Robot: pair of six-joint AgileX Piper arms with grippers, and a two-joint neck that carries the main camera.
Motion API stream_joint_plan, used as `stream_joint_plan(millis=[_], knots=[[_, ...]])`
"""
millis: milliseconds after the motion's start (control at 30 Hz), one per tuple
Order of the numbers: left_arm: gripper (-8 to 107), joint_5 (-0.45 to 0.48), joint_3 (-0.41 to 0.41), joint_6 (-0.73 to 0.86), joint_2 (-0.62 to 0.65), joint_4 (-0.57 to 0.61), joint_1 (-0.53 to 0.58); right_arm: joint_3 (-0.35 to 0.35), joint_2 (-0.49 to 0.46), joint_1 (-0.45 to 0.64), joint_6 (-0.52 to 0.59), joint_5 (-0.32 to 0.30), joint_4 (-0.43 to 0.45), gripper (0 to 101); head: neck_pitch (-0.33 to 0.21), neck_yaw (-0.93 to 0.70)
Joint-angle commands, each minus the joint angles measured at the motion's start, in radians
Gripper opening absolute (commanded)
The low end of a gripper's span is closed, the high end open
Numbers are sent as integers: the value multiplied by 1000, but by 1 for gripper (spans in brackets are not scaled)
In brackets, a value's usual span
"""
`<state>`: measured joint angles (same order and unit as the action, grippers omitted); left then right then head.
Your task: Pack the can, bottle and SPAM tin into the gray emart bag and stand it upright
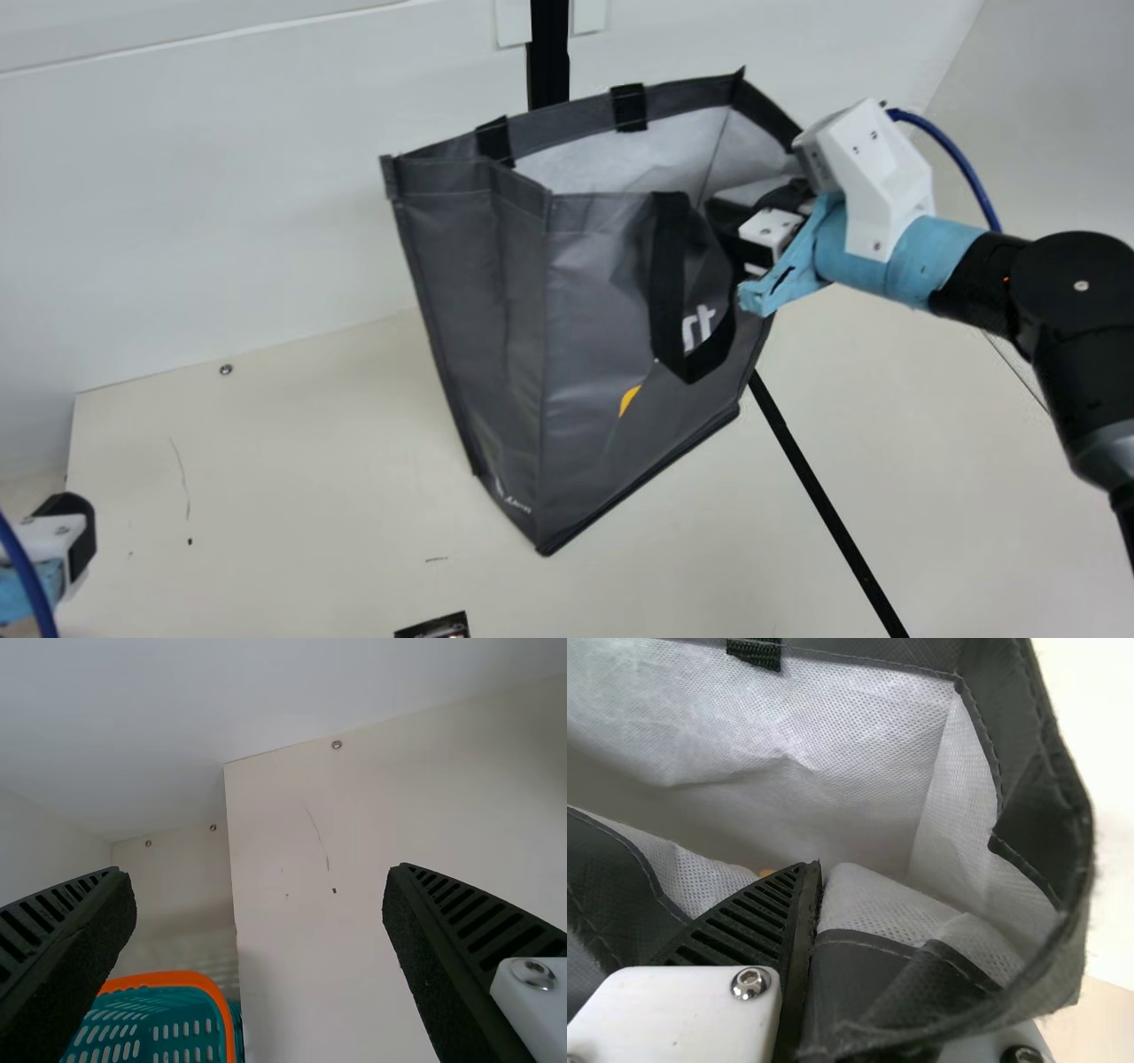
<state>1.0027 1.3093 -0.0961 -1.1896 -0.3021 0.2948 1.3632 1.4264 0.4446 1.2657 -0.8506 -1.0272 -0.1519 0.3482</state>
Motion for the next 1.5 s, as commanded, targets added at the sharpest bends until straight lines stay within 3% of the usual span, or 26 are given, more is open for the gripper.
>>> stream_joint_plan(millis=[0, 800, 1133, 1467], knots=[[90, 0, 0, 0, 0, 0, 0, 17, 6, 26, -6, -4, 10, 0, -23, 1], [90, 0, 0, 0, 0, 0, 0, 269, 155, 250, -167, -12, 239, 0, -23, 1], [90, 0, 0, 0, 0, 0, 0, 386, 230, 326, -223, -39, 328, 0, -23, 1], [90, 0, 0, 0, 0, 0, 0, 490, 301, 409, -267, -82, 363, 0, -23, 1]])
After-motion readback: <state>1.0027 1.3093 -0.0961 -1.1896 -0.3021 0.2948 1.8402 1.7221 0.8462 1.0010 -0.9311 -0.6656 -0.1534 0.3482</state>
